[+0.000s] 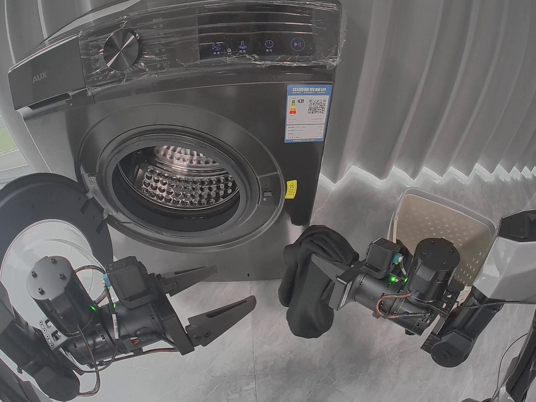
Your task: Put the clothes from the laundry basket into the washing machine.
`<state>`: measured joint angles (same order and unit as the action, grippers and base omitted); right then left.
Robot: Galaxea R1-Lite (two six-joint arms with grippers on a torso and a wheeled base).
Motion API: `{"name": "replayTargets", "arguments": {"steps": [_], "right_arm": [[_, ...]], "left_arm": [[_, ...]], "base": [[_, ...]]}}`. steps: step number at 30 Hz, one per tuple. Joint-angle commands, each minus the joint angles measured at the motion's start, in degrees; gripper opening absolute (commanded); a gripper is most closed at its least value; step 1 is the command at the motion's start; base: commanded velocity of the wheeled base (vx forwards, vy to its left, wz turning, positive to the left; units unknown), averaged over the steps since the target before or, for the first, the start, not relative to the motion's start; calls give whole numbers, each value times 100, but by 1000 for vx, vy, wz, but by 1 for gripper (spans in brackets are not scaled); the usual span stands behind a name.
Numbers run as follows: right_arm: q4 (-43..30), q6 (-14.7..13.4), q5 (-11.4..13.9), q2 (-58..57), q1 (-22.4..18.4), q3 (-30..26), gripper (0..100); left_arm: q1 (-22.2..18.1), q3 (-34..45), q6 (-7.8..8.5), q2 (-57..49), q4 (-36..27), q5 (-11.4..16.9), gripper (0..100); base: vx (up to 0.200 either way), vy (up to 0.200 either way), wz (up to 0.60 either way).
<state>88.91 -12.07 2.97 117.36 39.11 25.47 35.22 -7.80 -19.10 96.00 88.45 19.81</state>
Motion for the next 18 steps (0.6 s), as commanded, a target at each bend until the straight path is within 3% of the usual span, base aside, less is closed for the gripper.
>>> {"name": "replayTargets", "arguments": {"steps": [1, 3, 7, 10, 16, 18], "right_arm": [[4, 3, 1, 6, 79, 11, 0], [4, 3, 1, -11, 115, 20, 0], [4, 3, 10, -64, 203, 55, 0], [4, 3, 19, -134, 264, 73, 0], [-5, 12, 54, -213, 299, 240, 0], [-5, 12, 124, -249, 317, 319, 0]], "left_arm": [[-85, -72, 152, 191, -4, -39, 100], [-208, -187, 592, 428, 5, -144, 100], [-314, -310, 1040, 753, 14, -399, 100], [-314, -362, 1128, 859, 14, -478, 100], [-323, -406, 1146, 973, 14, -487, 100], [-340, -415, 1242, 1043, 14, -522, 100]], "base": [[0, 0, 0], [0, 0, 0], [0, 0, 0], [0, 0, 0], [0, 0, 0], [0, 0, 0]]}}
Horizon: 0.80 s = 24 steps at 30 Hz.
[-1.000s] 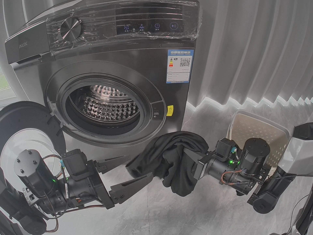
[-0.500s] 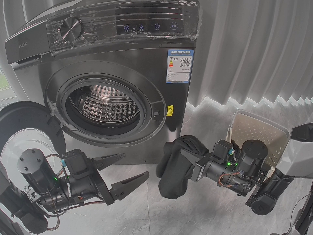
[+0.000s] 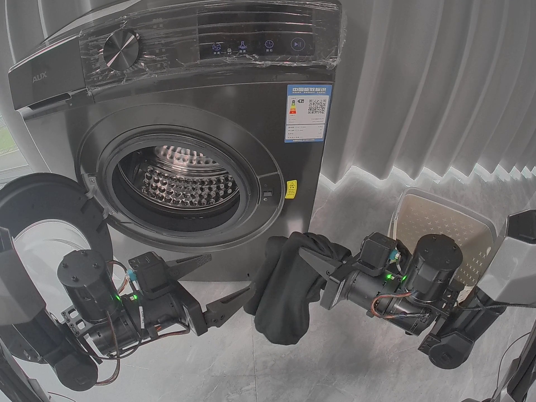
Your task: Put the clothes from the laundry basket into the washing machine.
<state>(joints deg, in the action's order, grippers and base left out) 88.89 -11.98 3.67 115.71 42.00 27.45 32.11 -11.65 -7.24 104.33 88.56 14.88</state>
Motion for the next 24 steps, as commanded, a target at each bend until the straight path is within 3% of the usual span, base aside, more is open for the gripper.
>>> {"name": "replayTargets", "arguments": {"steps": [1, 6, 24], "right_arm": [[-4, 3, 81, -110, 72, 137, 0], [-4, 3, 116, -146, 309, 269, 0], [5, -15, 178, -137, 599, 515, 0]], "left_arm": [[-29, -56, 109, 246, 3, -65, 100], [-47, -135, 311, 475, 12, -205, 100], [-12, -355, 381, 870, 20, -223, 100]], "base": [[0, 0, 0], [0, 0, 0], [0, 0, 0]]}}
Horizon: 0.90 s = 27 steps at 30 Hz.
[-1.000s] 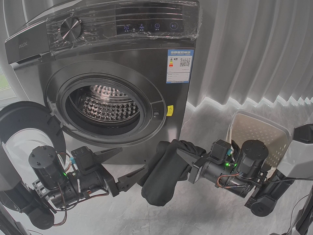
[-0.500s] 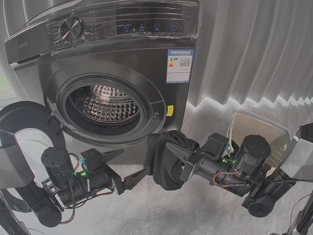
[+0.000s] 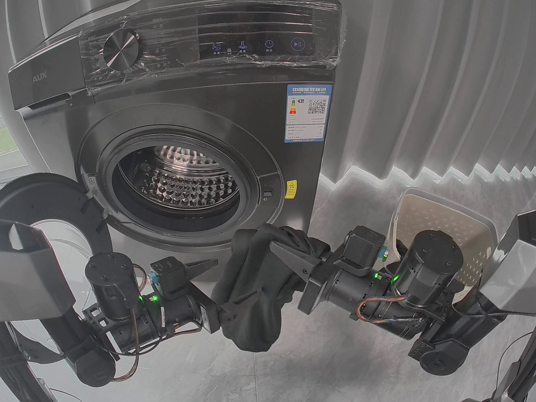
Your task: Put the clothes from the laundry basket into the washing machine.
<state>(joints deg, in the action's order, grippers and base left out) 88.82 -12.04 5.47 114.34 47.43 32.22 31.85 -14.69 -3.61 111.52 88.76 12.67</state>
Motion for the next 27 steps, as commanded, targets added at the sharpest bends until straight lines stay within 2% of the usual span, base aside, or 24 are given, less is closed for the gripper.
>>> {"name": "replayTargets", "arguments": {"steps": [1, 15, 24, 27], "right_arm": [[4, -8, -29, 10, 73, 92, 0], [12, 0, -134, 54, 82, 206, 0], [12, -35, -187, 98, 135, 311, 0], [12, -114, -292, 98, 205, 311, 0]], "left_arm": [[40, -43, 18, 168, 1, -1, 100], [190, 19, 9, 247, 10, 61, 100], [190, -429, 18, 845, 10, 43, 100], [198, -588, 18, 924, 10, 34, 100]], "base": [[0, 0, 0], [0, 0, 0], [0, 0, 0], [0, 0, 0]]}}
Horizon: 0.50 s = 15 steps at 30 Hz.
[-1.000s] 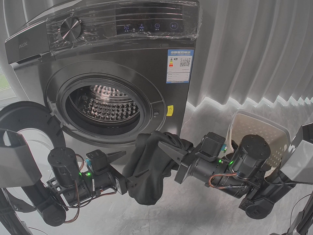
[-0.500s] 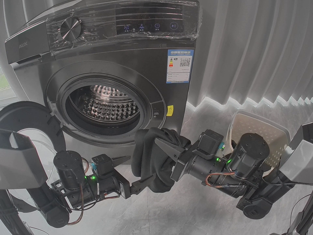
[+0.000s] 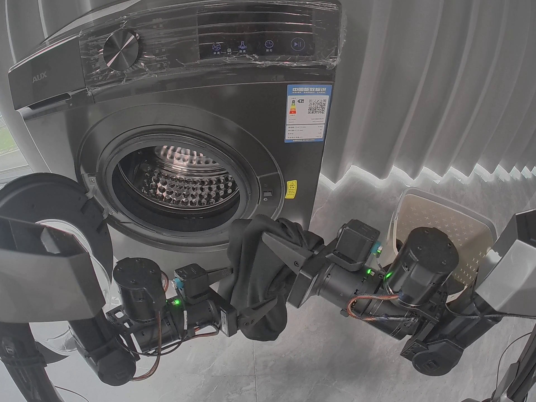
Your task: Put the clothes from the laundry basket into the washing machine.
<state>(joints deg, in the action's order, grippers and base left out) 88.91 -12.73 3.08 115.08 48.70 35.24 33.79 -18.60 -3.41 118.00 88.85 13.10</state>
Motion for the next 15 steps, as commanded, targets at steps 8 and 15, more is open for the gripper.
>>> {"name": "replayTargets", "arguments": {"steps": [8, 15], "right_arm": [[4, -134, -256, 15, 157, 9, 0], [4, -151, -300, 23, 166, 18, 0]], "left_arm": [[110, -697, -19, 592, 1, -10, 100], [136, -1154, -10, 856, 19, -36, 100]], "base": [[0, 0, 0], [0, 0, 0]]}}
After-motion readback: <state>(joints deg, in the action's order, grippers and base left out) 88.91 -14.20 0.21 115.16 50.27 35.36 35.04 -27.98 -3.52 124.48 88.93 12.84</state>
